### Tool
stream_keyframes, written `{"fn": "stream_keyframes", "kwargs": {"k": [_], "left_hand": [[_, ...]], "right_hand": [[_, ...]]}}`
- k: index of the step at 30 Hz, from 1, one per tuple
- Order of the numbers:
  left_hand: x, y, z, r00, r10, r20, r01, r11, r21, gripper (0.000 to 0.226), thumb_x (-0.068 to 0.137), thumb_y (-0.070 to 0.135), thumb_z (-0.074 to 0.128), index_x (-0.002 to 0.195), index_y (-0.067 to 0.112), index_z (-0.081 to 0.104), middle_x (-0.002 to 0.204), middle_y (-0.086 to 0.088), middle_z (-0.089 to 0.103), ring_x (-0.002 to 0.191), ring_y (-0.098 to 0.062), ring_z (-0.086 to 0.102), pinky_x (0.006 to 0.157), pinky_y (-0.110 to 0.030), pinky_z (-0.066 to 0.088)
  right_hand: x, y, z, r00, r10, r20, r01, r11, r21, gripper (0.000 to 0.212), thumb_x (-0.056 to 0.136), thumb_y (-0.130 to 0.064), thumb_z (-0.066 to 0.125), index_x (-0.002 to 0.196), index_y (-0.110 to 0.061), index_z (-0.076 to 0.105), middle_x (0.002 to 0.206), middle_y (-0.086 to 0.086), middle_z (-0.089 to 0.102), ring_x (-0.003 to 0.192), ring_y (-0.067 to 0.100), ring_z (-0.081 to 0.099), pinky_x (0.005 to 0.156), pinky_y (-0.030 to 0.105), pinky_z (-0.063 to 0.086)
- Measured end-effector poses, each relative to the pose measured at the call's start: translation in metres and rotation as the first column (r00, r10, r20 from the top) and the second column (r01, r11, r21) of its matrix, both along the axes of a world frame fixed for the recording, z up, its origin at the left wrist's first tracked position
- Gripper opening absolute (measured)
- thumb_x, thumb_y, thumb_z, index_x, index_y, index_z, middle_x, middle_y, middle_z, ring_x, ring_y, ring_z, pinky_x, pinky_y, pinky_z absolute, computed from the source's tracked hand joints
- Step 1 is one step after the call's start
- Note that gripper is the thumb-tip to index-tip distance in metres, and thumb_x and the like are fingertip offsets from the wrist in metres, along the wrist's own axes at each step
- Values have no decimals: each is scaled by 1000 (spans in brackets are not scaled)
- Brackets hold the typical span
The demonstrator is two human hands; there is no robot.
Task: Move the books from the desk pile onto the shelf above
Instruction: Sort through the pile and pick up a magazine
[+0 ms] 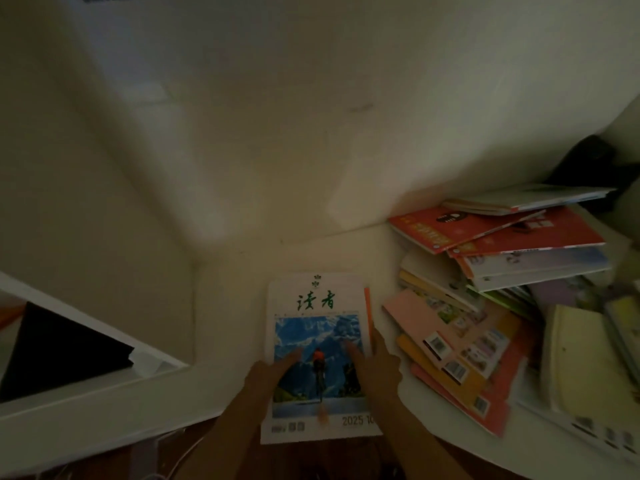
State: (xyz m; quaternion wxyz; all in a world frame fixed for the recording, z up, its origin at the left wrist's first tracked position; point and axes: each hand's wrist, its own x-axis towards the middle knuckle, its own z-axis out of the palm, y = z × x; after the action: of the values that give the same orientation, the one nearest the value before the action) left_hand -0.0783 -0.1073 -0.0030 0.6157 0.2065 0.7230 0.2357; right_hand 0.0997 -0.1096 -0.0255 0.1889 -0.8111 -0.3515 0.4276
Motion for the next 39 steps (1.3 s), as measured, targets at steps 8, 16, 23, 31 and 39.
{"fn": "stream_keyframes", "kwargs": {"k": [8,16,23,31,39], "left_hand": [[-9,-17,-2,996,-92,20,91,994,67,25,78,19,75,92,3,62,91,-9,65,77,-16,59,65,-21,49],[-8,-67,14,985,46,164,-59,996,71,49,63,11,86,106,-1,66,98,-18,70,91,-34,65,85,-44,53],[-3,-114,84,997,77,-28,-63,941,332,36,68,17,82,96,5,65,97,-14,70,88,-29,66,77,-39,55],[-14,-140,244,960,258,-107,-88,643,761,30,77,13,74,103,14,58,87,6,63,76,-4,60,54,-12,51],[-58,-159,412,881,448,-151,34,258,965,28,69,22,78,90,25,61,85,10,68,68,3,67,54,-12,51]], "right_hand": [[8,-9,-12,899,-310,-310,261,946,-190,75,62,-45,81,114,4,58,102,19,65,88,34,64,82,46,55],[16,-58,11,932,-188,-311,150,978,-143,51,82,-46,66,105,-10,39,114,15,45,101,32,51,90,46,48],[15,-85,76,779,-90,-620,153,987,48,61,77,-24,77,119,-6,35,107,18,57,89,32,63,71,45,57],[-9,-65,246,719,361,-594,25,841,541,45,81,-29,73,118,-13,53,110,7,63,97,26,62,88,44,51],[-59,-72,428,606,648,-461,119,499,858,35,82,-25,69,114,-23,55,105,0,66,96,22,64,87,44,53]]}}
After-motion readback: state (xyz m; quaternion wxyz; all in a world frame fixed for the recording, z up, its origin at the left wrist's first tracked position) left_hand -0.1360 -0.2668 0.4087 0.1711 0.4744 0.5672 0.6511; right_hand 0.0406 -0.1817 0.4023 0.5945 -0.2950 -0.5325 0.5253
